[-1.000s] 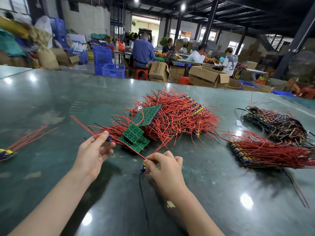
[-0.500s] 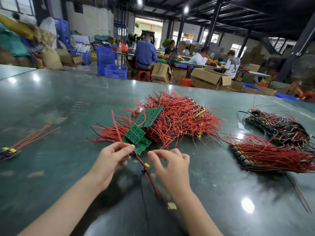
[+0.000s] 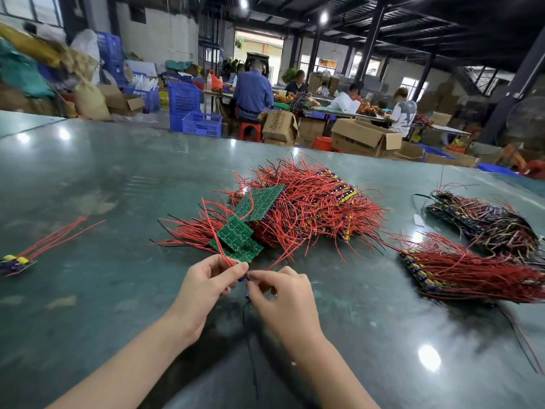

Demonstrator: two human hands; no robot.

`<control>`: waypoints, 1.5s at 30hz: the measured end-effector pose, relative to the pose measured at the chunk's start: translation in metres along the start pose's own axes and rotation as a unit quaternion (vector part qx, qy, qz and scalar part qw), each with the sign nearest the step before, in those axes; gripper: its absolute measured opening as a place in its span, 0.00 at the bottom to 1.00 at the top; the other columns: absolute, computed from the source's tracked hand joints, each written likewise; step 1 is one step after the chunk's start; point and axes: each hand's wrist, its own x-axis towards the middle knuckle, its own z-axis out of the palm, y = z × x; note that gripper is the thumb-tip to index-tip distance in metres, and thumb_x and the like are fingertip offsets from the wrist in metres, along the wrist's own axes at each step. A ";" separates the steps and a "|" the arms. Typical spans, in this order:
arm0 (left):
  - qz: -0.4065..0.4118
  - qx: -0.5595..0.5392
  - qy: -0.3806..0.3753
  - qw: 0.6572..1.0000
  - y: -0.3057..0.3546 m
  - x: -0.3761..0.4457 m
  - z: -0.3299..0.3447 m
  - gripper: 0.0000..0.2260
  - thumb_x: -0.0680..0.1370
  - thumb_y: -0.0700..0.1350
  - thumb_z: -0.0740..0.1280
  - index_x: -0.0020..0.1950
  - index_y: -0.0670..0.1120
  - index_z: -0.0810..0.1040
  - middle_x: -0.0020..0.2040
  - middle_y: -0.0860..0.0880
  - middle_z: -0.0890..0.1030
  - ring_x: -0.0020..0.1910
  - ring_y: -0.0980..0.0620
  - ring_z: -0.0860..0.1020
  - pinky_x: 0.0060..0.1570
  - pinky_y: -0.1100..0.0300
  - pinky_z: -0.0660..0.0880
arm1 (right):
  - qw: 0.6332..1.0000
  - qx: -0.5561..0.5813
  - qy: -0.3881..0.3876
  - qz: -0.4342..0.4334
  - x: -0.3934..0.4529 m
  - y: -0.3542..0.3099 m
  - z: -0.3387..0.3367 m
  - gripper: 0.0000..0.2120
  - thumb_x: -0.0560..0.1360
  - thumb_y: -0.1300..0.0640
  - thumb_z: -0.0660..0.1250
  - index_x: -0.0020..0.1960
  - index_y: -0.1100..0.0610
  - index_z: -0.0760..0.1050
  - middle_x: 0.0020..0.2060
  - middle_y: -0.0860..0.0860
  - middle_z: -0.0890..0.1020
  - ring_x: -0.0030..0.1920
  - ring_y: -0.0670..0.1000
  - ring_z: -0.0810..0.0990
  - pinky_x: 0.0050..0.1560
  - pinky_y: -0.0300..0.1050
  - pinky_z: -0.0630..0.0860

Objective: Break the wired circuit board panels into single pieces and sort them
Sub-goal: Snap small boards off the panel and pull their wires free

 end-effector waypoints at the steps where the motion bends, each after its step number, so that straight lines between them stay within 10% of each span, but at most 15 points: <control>1: 0.000 -0.001 -0.001 1.000 0.000 0.000 0.000 0.05 0.71 0.41 0.73 0.36 0.47 0.80 0.32 0.51 0.78 0.31 0.57 0.71 0.36 0.59 0.68 | 1.000 0.013 0.000 0.011 0.000 0.000 0.001 0.09 0.74 0.51 0.67 0.52 0.46 0.83 0.33 0.43 0.79 0.45 0.48 0.75 0.52 0.46 0.68; 12: -0.014 -0.008 -0.012 1.000 0.001 0.001 0.000 0.03 0.70 0.43 0.73 0.37 0.46 0.81 0.31 0.50 0.76 0.29 0.57 0.68 0.36 0.59 0.68 | 0.997 0.072 0.009 0.038 0.000 0.004 0.004 0.08 0.74 0.55 0.68 0.49 0.47 0.84 0.27 0.36 0.71 0.42 0.46 0.75 0.52 0.50 0.72; 18: -0.016 -0.024 0.009 1.000 0.005 0.003 -0.006 0.04 0.73 0.40 0.70 0.38 0.44 0.79 0.34 0.45 0.71 0.29 0.57 0.67 0.35 0.60 0.65 | 0.998 0.047 0.029 -0.003 0.001 0.004 0.003 0.09 0.72 0.58 0.71 0.49 0.47 0.84 0.25 0.30 0.70 0.41 0.43 0.70 0.47 0.35 0.59; 33: -0.040 -0.166 0.108 0.979 0.020 0.016 -0.022 0.05 0.77 0.37 0.65 0.42 0.44 0.76 0.30 0.52 0.81 0.29 0.56 0.81 0.30 0.66 0.78 | 0.996 -0.033 -0.077 0.017 -0.001 0.006 0.007 0.12 0.80 0.49 0.58 0.50 0.46 0.80 0.36 0.44 0.83 0.45 0.43 0.68 0.50 0.39 0.57; 39: -0.032 -0.189 0.130 0.973 0.039 0.020 -0.038 0.05 0.77 0.37 0.65 0.42 0.44 0.78 0.32 0.50 0.81 0.30 0.56 0.81 0.33 0.64 0.79 | 0.999 -0.010 -0.032 -0.009 -0.001 0.012 0.007 0.17 0.79 0.46 0.52 0.37 0.52 0.70 0.31 0.49 0.79 0.41 0.47 0.71 0.52 0.44 0.61; 45: -0.059 -0.119 0.097 0.986 0.095 0.035 -0.087 0.06 0.78 0.36 0.64 0.43 0.45 0.76 0.30 0.50 0.82 0.30 0.53 0.82 0.35 0.58 0.81 | 0.997 -0.063 -0.048 0.010 0.001 0.014 0.007 0.15 0.81 0.49 0.55 0.47 0.51 0.79 0.38 0.49 0.82 0.46 0.49 0.72 0.51 0.43 0.61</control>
